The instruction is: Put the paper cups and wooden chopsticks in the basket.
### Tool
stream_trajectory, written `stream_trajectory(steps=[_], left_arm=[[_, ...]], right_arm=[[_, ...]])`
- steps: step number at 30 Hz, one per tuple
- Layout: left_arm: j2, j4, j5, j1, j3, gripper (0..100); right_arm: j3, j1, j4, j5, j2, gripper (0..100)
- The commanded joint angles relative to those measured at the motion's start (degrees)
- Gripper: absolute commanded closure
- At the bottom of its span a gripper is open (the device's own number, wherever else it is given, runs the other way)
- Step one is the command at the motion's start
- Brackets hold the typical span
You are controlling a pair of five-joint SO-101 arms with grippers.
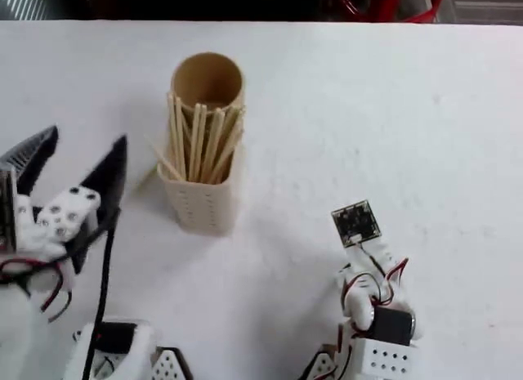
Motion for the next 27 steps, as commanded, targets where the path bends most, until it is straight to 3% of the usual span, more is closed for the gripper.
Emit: stream_trajectory(steps=[1,4,7,9,17,27], left_arm=[[1.01,-9.85,-0.62,-13.41,16.18,76],[4.53,-26.81,-2.29,-21.41,33.93,76],[10.95,-41.49,-10.90,-20.88,47.38,76],[16.04,-45.71,-16.09,-18.59,51.78,77],[36.88,-46.33,-24.26,-13.49,48.53,77],[58.59,-45.98,-24.53,-11.47,37.98,77]], right_arm=[[0.53,0.22,-0.92,0.18,-0.40,98.0],[0.53,0.22,-0.92,0.18,-0.40,98.0],[0.53,0.22,-0.92,0.18,-0.40,98.0],[0.53,0.22,-0.92,0.18,-0.40,98.0],[0.53,0.22,-0.92,0.18,-0.40,98.0],[0.53,0.22,-0.92,0.18,-0.40,98.0]])
